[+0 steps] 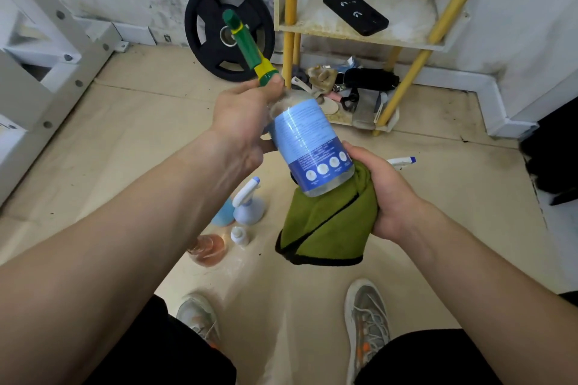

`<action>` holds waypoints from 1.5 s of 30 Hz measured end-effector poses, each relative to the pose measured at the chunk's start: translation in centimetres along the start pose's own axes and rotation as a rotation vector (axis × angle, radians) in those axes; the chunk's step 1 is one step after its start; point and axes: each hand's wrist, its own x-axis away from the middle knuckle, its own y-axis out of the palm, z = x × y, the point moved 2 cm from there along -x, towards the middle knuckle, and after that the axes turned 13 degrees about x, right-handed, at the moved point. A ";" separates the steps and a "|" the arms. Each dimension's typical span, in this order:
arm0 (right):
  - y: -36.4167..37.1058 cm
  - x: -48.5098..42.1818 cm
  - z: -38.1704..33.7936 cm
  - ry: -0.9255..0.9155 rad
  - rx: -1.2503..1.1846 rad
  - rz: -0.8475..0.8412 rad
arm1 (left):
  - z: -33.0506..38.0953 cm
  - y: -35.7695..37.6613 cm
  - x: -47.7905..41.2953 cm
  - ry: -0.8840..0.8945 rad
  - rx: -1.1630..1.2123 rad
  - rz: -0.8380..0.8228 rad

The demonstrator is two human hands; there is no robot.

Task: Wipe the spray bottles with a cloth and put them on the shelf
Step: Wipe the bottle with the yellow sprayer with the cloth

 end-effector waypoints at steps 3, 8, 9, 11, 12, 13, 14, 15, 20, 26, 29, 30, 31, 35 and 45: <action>-0.2 0.1 -0.1 0.048 -0.018 0.019 | 0.4 0.1 0.0 -0.054 -0.031 -0.076; -0.5 0.0 -0.2 0.071 -0.028 0.097 | 1.0 0.2 0.1 -0.044 -0.126 -0.220; -0.5 0.2 -0.3 0.069 -0.011 0.118 | 1.0 0.3 0.2 -0.006 -0.169 -0.236; -0.2 0.3 -0.3 0.064 0.022 0.137 | 0.9 0.4 0.3 0.058 -0.218 -0.254; 0.0 0.4 -0.3 0.054 0.032 0.146 | 0.9 0.5 0.3 0.069 -0.217 -0.261; 0.2 0.4 -0.3 0.032 0.047 0.168 | 0.9 0.5 0.3 0.071 -0.210 -0.264; 0.3 0.5 -0.4 -0.003 0.072 0.207 | 1.0 0.5 0.3 0.067 -0.204 -0.264; 0.4 0.5 -0.6 -0.053 0.115 0.260 | 1.1 0.3 0.3 0.061 -0.201 -0.263; 0.7 0.8 -3.3 -0.496 0.477 0.415 | 1.3 0.2 0.7 0.050 -0.233 -0.258; 2.9 2.1 -4.4 -0.903 1.036 0.621 | -0.5 0.4 1.9 0.093 -0.234 -0.156; 4.3 2.7 -4.0 -1.055 1.262 0.801 | -0.6 0.5 2.0 0.109 -0.200 -0.090; 4.9 2.9 -3.5 -1.088 1.341 0.854 | -0.5 0.5 1.9 0.109 -0.192 -0.080; 5.4 3.0 -2.8 -1.113 1.424 0.892 | -0.4 0.5 1.9 0.111 -0.185 -0.072; 6.1 2.6 0.6 -1.103 1.746 0.928 | 0.1 0.0 1.0 0.107 -0.162 -0.008; 1.3 0.2 -3.4 -0.727 1.284 0.528 | -2.5 0.6 1.0 0.004 -0.223 -0.026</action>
